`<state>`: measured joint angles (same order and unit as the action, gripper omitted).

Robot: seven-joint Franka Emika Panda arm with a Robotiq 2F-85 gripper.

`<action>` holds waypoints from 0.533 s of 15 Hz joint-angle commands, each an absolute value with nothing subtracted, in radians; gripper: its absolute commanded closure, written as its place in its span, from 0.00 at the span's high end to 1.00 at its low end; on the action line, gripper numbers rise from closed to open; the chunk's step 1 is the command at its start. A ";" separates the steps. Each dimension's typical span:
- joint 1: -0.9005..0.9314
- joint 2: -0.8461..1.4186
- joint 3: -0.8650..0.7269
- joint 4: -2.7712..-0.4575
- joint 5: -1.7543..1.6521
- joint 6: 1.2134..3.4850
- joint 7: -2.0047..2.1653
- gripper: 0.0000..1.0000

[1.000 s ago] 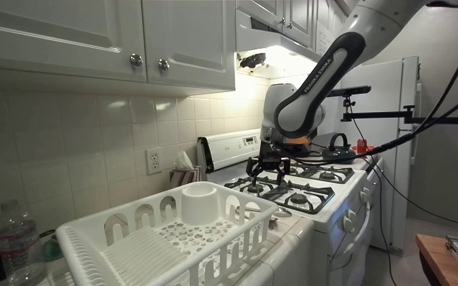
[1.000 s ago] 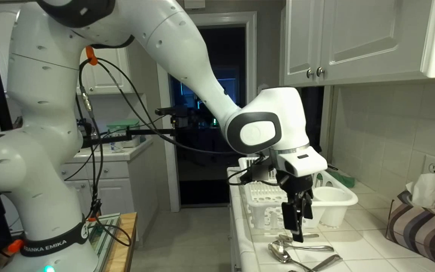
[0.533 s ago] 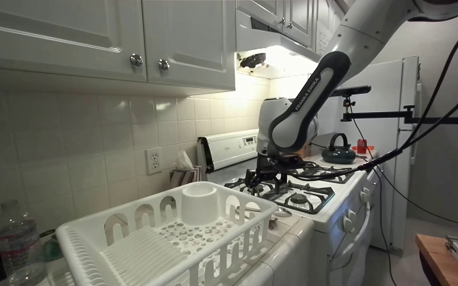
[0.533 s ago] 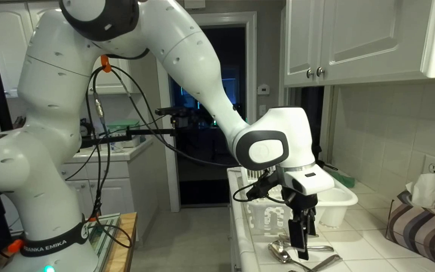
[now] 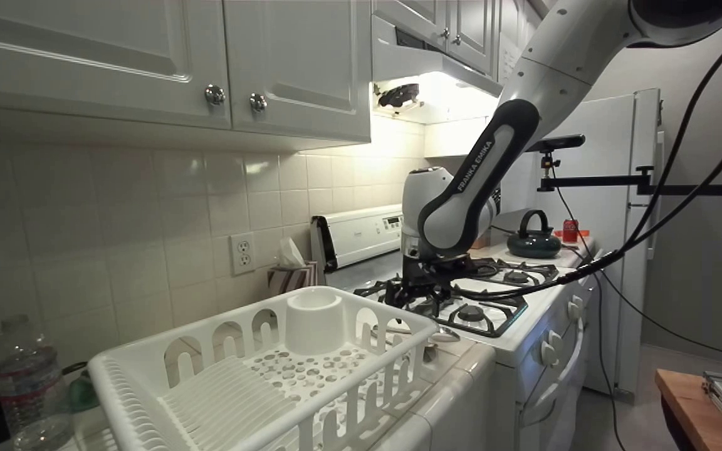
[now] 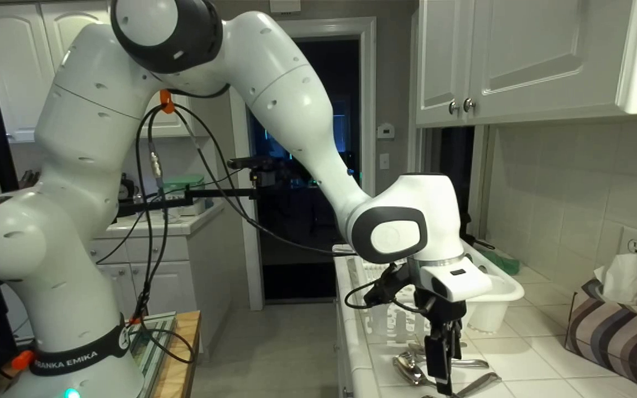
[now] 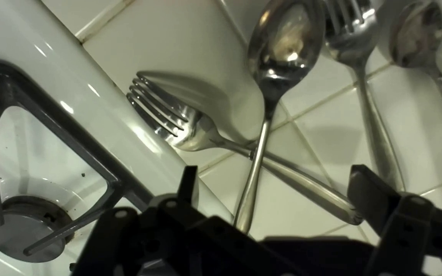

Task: Put one silver fork and spoon on the dishrack.

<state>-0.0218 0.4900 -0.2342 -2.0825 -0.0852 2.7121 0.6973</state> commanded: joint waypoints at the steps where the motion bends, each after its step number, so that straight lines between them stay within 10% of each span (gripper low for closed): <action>1: -0.010 0.520 -0.249 -2.056 -0.056 2.697 0.679 1.00; 8: -0.015 0.558 -0.243 -2.045 -0.032 2.705 0.678 1.00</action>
